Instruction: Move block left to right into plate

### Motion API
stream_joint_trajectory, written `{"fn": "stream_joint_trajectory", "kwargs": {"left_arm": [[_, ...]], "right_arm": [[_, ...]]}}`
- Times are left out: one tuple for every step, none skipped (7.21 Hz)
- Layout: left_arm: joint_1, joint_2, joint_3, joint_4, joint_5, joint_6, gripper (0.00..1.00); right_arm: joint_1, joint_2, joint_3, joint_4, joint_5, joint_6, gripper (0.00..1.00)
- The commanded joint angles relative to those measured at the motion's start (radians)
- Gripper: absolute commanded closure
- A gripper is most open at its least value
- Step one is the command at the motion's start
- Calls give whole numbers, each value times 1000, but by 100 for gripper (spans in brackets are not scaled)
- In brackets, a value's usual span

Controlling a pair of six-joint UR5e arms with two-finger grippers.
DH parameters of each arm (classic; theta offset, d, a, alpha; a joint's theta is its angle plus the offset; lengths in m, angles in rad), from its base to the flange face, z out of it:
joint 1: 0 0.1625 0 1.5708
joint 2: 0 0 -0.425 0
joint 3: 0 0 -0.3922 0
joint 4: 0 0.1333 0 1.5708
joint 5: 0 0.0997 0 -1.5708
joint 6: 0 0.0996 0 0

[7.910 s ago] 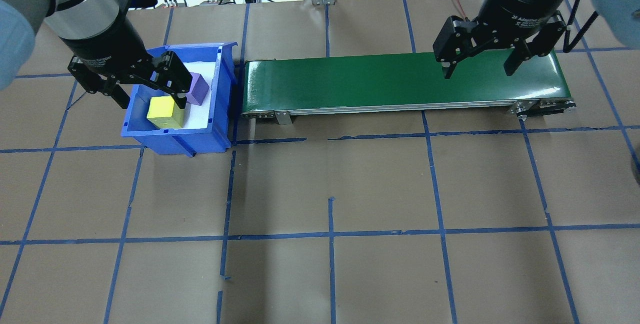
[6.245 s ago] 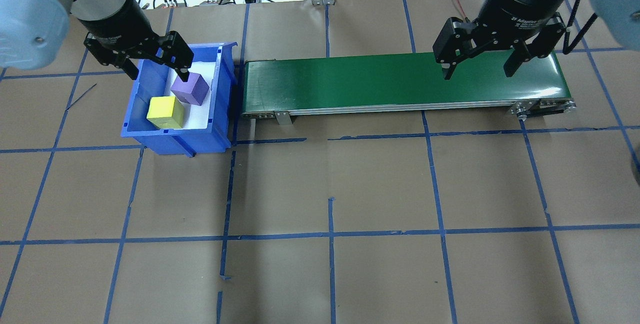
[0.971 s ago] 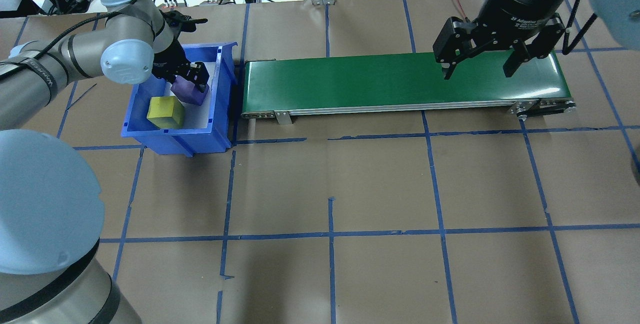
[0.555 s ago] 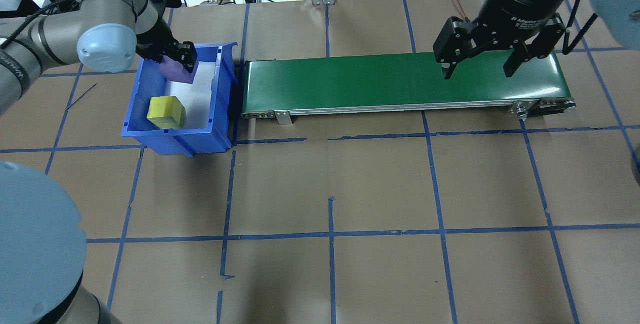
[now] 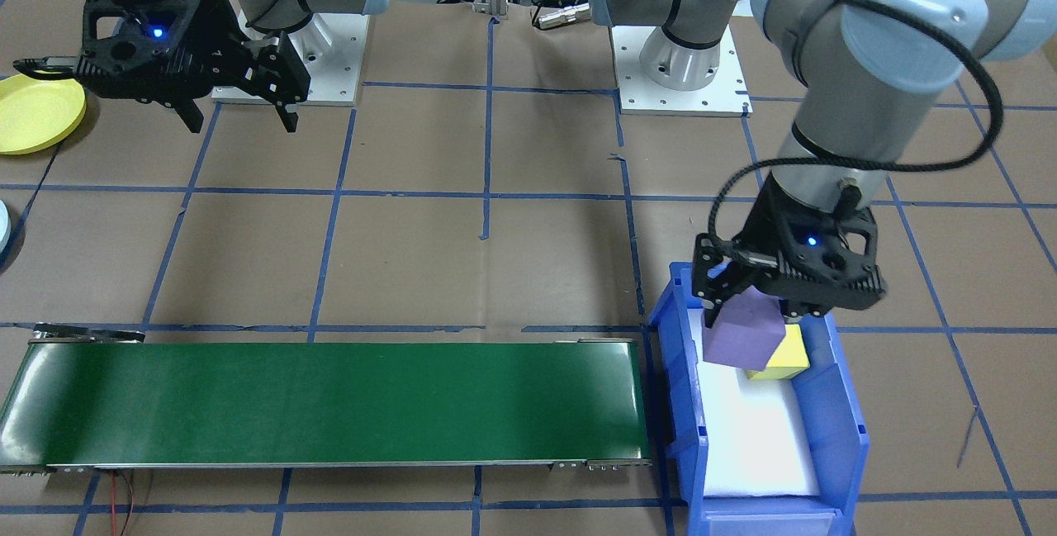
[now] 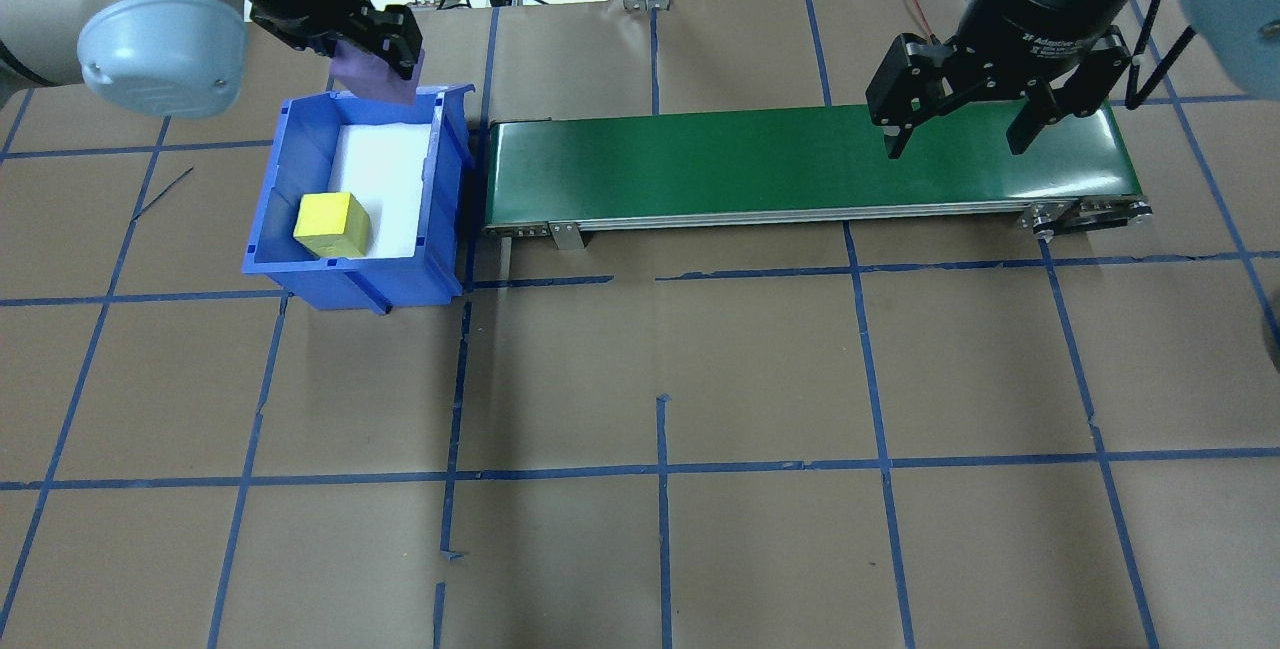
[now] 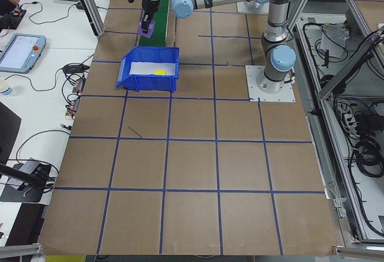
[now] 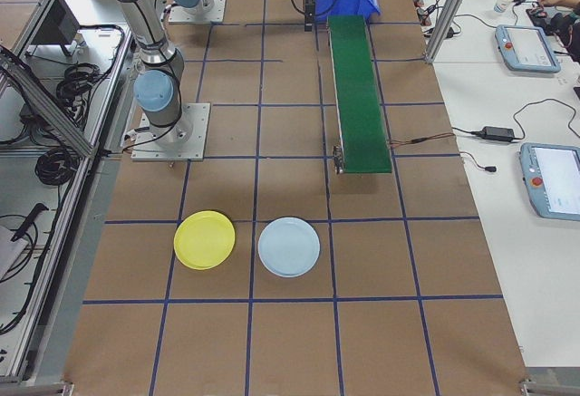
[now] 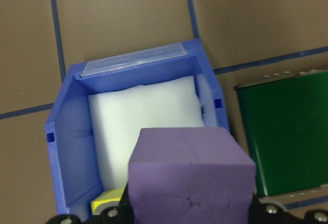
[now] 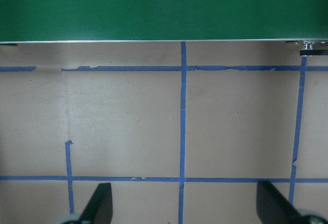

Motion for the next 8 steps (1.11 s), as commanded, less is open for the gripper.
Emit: {"fn": "stream_joint_trajectory", "kwargs": {"left_arm": [[-64,-33,-15,14,-10,-111,47],[-64,-90,-15,93,-10,-110,47],[-64,-156,-15,159,-11,-111,47],[-66,-196,-13,205,-23,-113,47],[-70,-208,-21,198,-65,-123,47],[-75,-227,-31,199,-74,-127,47],[-76,-236,-42,195,-74,-130,46],[-78,-236,-70,193,-95,-154,39]], "right_arm": [[-2,0,1,0,-1,0,0],[-2,0,-1,0,-1,0,0],[-2,0,1,0,-1,0,0],[-2,0,1,0,-1,0,0],[-2,0,1,0,-2,0,0],[-2,0,1,0,-7,0,0],[-2,0,1,0,-5,0,0],[-2,0,1,0,-5,0,0]]}}
